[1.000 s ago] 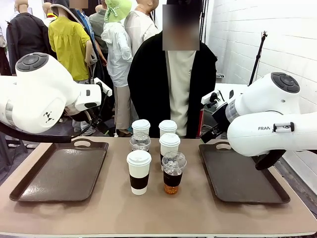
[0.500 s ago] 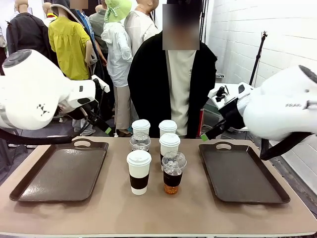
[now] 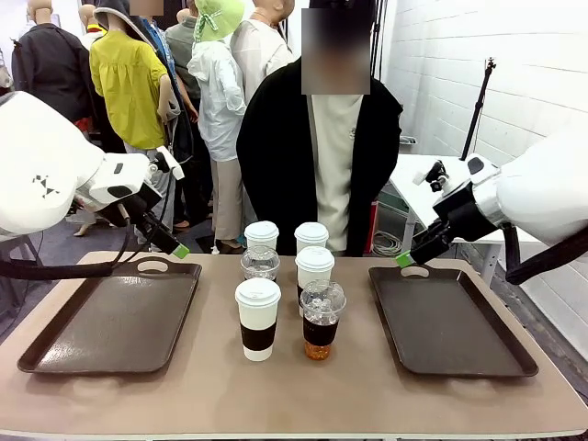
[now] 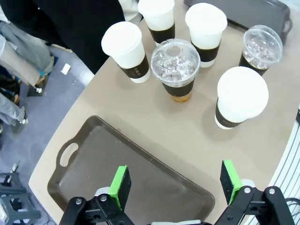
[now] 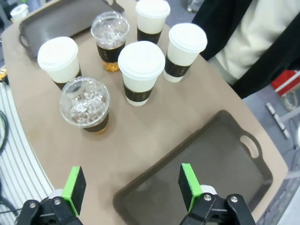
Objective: Distribute the coffee onto the tray.
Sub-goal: Pick up one iced Americano and place it on the right Handle tray.
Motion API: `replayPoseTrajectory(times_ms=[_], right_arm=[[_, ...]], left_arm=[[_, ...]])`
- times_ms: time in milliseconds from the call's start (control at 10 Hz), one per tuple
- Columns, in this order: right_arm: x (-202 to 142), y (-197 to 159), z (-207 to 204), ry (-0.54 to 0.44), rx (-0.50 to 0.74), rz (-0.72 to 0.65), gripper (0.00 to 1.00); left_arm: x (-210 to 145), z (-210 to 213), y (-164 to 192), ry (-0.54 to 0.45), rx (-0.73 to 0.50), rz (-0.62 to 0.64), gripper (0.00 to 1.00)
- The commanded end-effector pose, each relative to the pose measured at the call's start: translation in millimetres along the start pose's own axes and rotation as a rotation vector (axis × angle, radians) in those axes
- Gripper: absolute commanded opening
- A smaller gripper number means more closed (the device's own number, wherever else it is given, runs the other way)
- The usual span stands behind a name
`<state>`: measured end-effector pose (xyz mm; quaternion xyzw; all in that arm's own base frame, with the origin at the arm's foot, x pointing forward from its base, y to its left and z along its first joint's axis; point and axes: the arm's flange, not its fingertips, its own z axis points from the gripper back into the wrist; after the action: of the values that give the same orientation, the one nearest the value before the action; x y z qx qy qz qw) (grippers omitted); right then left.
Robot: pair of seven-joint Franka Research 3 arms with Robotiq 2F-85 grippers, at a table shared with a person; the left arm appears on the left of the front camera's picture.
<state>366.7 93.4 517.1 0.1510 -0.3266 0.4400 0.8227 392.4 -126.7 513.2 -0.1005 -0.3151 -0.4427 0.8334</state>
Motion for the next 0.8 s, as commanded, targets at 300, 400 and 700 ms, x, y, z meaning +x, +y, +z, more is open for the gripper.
replayPoseTrajectory(times_ms=[300, 400, 700], right_arm=[[-26.5, 2.2, -15.8, 0.002, 0.043, 0.032, 1.00], [-6.8, -7.1, -3.9, -0.020, 0.025, 0.019, 1.00], [-6.8, -7.1, -3.9, -0.020, 0.025, 0.019, 1.00]], left_arm=[[-14.6, -1.4, 10.3, 0.005, 0.032, -0.015, 1.00], [-7.5, 1.3, 8.2, 0.000, 0.004, -0.001, 1.00], [-7.5, 1.3, 8.2, 0.000, 0.004, -0.001, 1.00]])
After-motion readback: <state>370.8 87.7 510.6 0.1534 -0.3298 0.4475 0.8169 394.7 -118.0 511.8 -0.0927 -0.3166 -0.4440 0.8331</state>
